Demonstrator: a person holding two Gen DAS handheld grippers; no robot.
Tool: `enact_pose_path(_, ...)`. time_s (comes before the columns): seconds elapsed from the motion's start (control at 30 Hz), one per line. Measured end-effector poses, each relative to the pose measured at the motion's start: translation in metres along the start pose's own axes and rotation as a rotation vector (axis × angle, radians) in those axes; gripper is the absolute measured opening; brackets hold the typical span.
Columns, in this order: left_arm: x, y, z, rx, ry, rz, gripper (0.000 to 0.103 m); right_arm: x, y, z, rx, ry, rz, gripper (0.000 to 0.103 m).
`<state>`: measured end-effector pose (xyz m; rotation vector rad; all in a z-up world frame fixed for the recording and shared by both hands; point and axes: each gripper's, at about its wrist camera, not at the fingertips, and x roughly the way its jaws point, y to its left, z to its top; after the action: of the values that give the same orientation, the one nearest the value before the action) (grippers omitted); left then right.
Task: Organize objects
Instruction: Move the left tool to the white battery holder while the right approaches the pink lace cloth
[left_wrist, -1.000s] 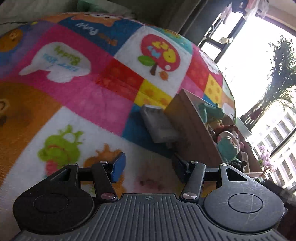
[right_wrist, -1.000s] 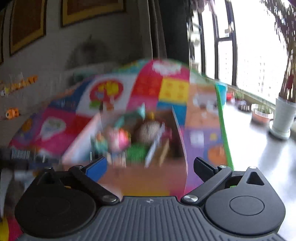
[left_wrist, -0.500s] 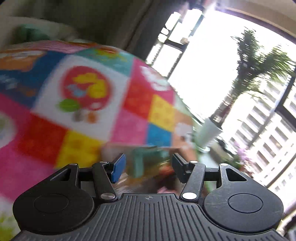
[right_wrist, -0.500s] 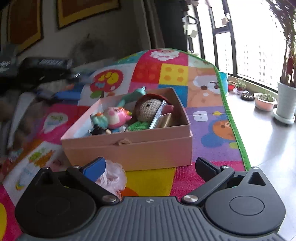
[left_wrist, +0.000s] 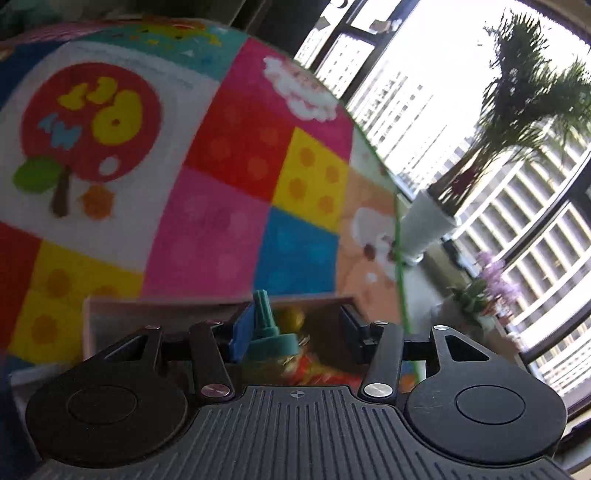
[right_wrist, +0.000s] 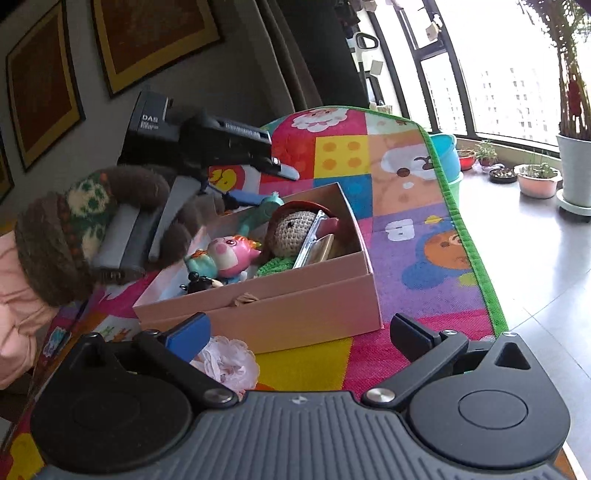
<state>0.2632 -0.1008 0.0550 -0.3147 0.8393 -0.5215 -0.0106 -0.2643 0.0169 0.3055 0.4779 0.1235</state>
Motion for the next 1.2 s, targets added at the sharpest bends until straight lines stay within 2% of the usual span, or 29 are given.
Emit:
enact_pose_path(0.07,0.002,0.01,-0.01,-0.05,0.067,-0.012,0.053,0.001,0.001,0.0,-0.005,0.004,0.006,0.103)
enact_pose_path(0.13,-0.002,0.02,-0.011,-0.066,0.067,-0.013,0.047,0.0,0.001,0.0,-0.003,0.002,0.005,0.103)
enact_pose_path(0.33,-0.054,0.035,0.011,-0.095,-0.13,-0.059,0.047,0.0,0.002,0.0,0.001,-0.003,-0.007,0.103)
enact_pose_path(0.4,-0.07,0.047,0.018,-0.102,-0.18,0.008,0.047,0.0,0.002,0.0,0.004,-0.002,-0.01,0.103)
enact_pose_path(0.53,-0.079,0.082,0.02,-0.102,-0.241,0.224,0.047,0.0,0.001,-0.001,0.01,-0.002,-0.016,0.103)
enact_pose_path(0.6,-0.07,0.105,0.016,-0.138,-0.207,0.277,0.047,0.0,0.001,-0.001,0.011,0.0,-0.018,0.103)
enact_pose_path(0.7,-0.044,0.129,0.007,-0.156,-0.111,0.3,0.042,0.002,0.001,-0.001,0.012,0.006,-0.024,0.103)
enact_pose_path(0.77,-0.034,0.134,-0.001,-0.138,-0.06,0.305,0.041,0.002,0.0,-0.001,0.016,0.009,-0.029,0.103)
enact_pose_path(0.87,-0.035,0.128,-0.009,-0.065,-0.056,0.305,0.04,0.003,-0.001,-0.001,0.023,0.011,-0.038,0.103)
enact_pose_path(0.97,-0.048,0.121,-0.029,-0.038,-0.035,0.307,0.039,0.006,-0.002,0.0,0.033,0.029,-0.045,0.103)
enact_pose_path(1.1,-0.08,0.104,-0.068,0.061,-0.011,0.299,0.039,0.011,-0.006,0.0,0.063,0.063,-0.054,0.103)
enact_pose_path(1.2,-0.118,0.099,-0.103,0.088,0.016,0.228,0.038,0.016,-0.011,0.001,0.097,0.093,-0.056,0.103)
